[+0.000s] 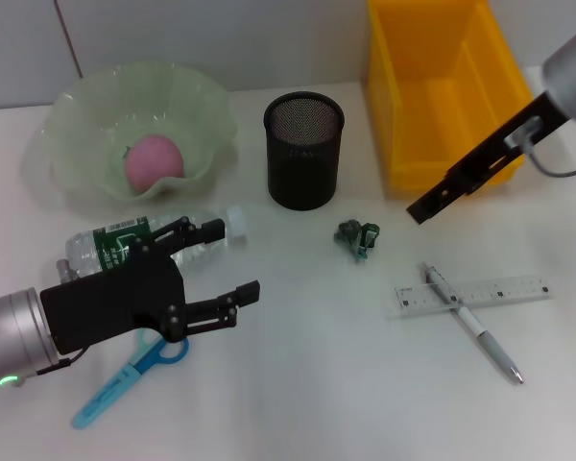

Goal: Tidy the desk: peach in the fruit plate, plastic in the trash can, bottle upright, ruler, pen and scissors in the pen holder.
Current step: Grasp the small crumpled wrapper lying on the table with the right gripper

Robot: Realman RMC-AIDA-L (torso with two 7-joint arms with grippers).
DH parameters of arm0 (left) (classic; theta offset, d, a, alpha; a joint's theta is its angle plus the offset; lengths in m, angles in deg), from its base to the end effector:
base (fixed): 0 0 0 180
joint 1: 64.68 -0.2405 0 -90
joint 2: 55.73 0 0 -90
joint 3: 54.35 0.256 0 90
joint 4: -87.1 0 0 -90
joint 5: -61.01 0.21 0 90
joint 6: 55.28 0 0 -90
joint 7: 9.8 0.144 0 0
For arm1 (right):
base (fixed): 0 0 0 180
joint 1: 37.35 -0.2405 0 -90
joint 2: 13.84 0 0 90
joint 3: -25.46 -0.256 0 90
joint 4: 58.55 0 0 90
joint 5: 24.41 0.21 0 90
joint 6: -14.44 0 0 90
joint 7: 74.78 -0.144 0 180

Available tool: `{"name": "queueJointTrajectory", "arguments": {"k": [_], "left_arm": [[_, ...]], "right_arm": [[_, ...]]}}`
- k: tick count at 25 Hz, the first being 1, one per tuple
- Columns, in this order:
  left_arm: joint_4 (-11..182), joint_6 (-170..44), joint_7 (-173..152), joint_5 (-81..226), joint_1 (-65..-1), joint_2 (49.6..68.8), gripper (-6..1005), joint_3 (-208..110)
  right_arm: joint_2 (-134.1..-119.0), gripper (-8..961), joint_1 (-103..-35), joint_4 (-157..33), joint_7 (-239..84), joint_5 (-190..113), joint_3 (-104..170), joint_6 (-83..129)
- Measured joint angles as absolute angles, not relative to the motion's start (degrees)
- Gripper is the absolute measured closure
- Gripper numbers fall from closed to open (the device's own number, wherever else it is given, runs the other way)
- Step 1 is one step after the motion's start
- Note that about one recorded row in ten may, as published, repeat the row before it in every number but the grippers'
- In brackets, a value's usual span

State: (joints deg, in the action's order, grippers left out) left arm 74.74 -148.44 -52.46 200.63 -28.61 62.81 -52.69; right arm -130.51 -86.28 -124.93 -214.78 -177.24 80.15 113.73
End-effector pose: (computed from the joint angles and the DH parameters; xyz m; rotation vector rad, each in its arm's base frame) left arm -0.2592 0.3017 -0.0457 -2.6551 -0.2526 -0.9535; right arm 0.1648 0.3958 0.0549 -2.5968 1.0712 -0.3759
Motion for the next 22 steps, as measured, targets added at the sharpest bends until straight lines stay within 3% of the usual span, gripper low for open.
{"name": "queueJointTrajectory", "arguments": {"k": [22], "left_arm": [[76.3,-143.9,-53.0,200.8,-28.0,62.98,135,-48.9]], "right_arm": [[-132.74,124,-89.7,-105.5,-215.2,-177.4,87.6,91.8]]}}
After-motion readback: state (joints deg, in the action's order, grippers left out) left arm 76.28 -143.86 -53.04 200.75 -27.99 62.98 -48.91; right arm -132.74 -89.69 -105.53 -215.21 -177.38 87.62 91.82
